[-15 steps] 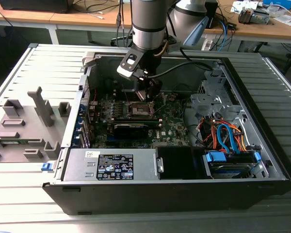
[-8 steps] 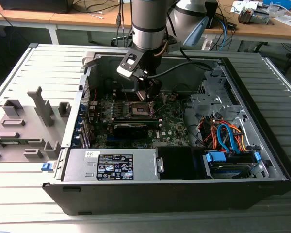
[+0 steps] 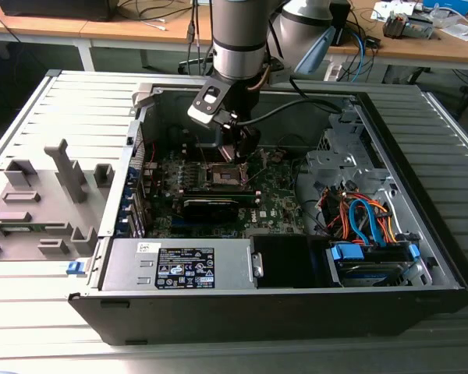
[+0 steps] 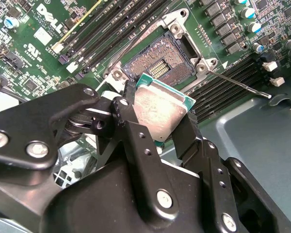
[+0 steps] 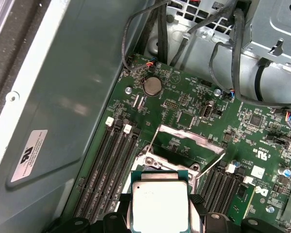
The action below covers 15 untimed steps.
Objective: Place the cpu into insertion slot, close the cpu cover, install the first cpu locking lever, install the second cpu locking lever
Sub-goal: 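Place the cpu into insertion slot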
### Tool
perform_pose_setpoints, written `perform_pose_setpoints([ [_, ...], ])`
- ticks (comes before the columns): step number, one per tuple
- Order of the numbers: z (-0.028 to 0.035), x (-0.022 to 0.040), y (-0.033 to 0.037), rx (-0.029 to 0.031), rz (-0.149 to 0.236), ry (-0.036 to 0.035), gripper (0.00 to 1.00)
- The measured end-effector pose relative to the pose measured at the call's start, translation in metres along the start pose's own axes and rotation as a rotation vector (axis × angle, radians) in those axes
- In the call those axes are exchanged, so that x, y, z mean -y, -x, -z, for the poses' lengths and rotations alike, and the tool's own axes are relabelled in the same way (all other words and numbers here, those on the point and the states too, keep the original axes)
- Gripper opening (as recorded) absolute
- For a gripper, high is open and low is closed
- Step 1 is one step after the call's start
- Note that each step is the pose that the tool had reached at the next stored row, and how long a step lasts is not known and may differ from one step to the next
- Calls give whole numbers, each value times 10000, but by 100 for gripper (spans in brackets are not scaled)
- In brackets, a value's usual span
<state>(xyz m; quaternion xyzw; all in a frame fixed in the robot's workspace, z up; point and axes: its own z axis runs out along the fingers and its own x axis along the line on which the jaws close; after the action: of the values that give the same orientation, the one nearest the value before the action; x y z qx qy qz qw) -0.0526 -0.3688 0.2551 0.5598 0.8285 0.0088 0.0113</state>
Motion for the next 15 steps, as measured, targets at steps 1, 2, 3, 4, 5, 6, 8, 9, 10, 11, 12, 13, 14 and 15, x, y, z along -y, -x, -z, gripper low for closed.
perform_pose_setpoints([
  [1,0,0,0,1,-4,0,55],
  [2,0,0,0,3,-9,-1,55],
  [3,0,0,0,5,-12,-2,55],
  [4,0,0,0,7,-18,-3,55],
  [5,0,0,0,8,-23,-4,55],
  [6,0,0,0,11,-28,-4,55],
  [8,0,0,0,13,-35,-6,55],
  [9,0,0,0,15,-40,-6,55],
  [10,0,0,0,17,-44,-7,55],
  [11,0,0,0,24,-61,-9,55],
  [12,0,0,0,37,-92,-15,55],
  [13,0,0,0,43,-109,-17,55],
  [14,0,0,0,43,-112,-17,55],
  [15,0,0,0,47,-122,-18,55],
])
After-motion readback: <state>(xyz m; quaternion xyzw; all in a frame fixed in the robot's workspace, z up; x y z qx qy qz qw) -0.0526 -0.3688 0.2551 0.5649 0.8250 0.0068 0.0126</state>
